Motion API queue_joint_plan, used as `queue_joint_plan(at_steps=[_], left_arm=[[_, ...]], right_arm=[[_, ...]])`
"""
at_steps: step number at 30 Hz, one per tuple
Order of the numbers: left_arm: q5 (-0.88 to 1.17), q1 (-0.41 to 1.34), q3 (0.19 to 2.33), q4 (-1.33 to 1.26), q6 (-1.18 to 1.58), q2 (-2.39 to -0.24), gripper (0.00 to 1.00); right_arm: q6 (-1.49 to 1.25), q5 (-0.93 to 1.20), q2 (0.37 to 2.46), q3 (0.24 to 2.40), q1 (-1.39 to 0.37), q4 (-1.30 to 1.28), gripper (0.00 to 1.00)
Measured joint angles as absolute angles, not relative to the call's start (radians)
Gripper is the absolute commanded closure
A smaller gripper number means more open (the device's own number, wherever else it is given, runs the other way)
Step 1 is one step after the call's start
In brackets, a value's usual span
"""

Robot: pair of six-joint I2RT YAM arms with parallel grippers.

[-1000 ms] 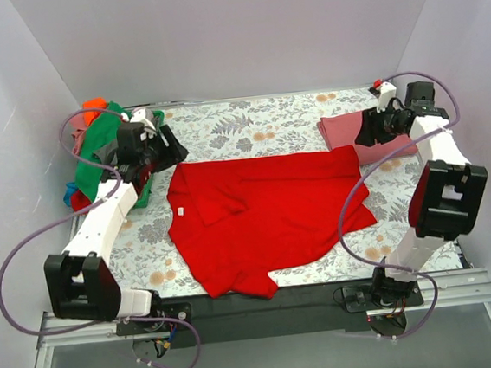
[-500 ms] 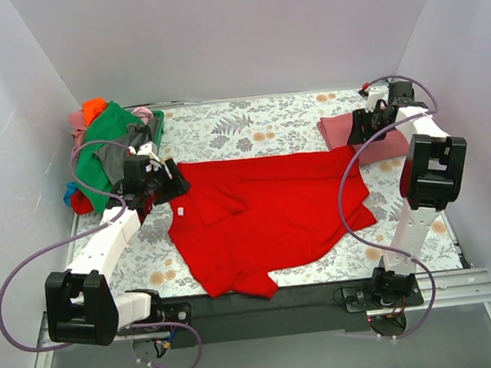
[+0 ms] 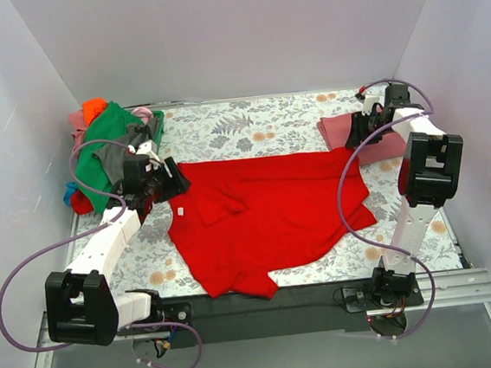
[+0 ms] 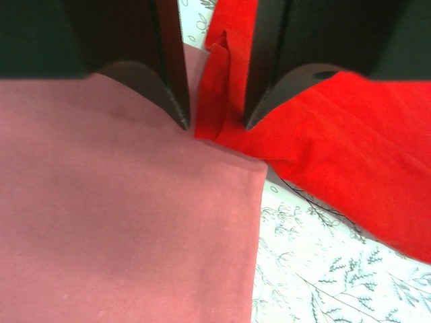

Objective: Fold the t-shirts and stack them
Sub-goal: Fold the tshirt

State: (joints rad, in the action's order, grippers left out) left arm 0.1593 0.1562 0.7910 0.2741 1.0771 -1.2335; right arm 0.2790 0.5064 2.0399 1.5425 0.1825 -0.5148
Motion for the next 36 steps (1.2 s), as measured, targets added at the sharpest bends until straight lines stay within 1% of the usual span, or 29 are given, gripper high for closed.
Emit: queue_joint_plan(at_steps=[1,4,8,13,24,27,28,30,33,34,36], left_arm=[[0.159,0.156,0.791,0.273,1.077,-1.234,0.4],[0.159,0.156,0.786,0.266,1.077,-1.234,0.4],[0.159,0.156,0.778,0.263,1.077,-1.234,0.4],[0.159,0.156,0.778,0.261,1.077,-1.234,0.4],[0.159,0.156,0.778,0.261,1.077,-1.234,0.4],[0.159,0.156,0.778,0.261,1.077,-1.234,0.4],[0.159,0.156,0.778,0.261,1.077,-1.234,0.4],[0.159,0.156,0.778,0.261,1.077,-1.234,0.4],[0.159,0.156,0.778,0.261,1.077,-1.234,0.4],[0.158,0.156,0.778,0.261,1.077,-1.235,0.4],[0.159,0.156,0.778,0.261,1.077,-1.235,0.4]], right_arm=[[0.279,0.509,2.04,1.542,0.183,-0.515,0.61],[0.275,0.52,2.04,1.541,0.182,-0.515,0.6],[0.271,0.522,2.04,1.541,0.182,-0.515,0.55],[0.267,0.504,2.04,1.541,0.182,-0.515,0.53],[0.265,0.496,2.04,1.495,0.182,-0.514,0.54],[0.265,0.502,2.04,1.477,0.182,-0.514,0.59],[0.265,0.505,2.04,1.474,0.182,-0.515,0.64],[0.264,0.511,2.04,1.473,0.182,-0.514,0.68],[0.265,0.522,2.035,1.473,0.182,-0.514,0.79],[0.265,0.525,2.033,1.473,0.182,-0.513,0.85],[0.264,0.527,2.014,1.462,0.182,-0.505,0.89]])
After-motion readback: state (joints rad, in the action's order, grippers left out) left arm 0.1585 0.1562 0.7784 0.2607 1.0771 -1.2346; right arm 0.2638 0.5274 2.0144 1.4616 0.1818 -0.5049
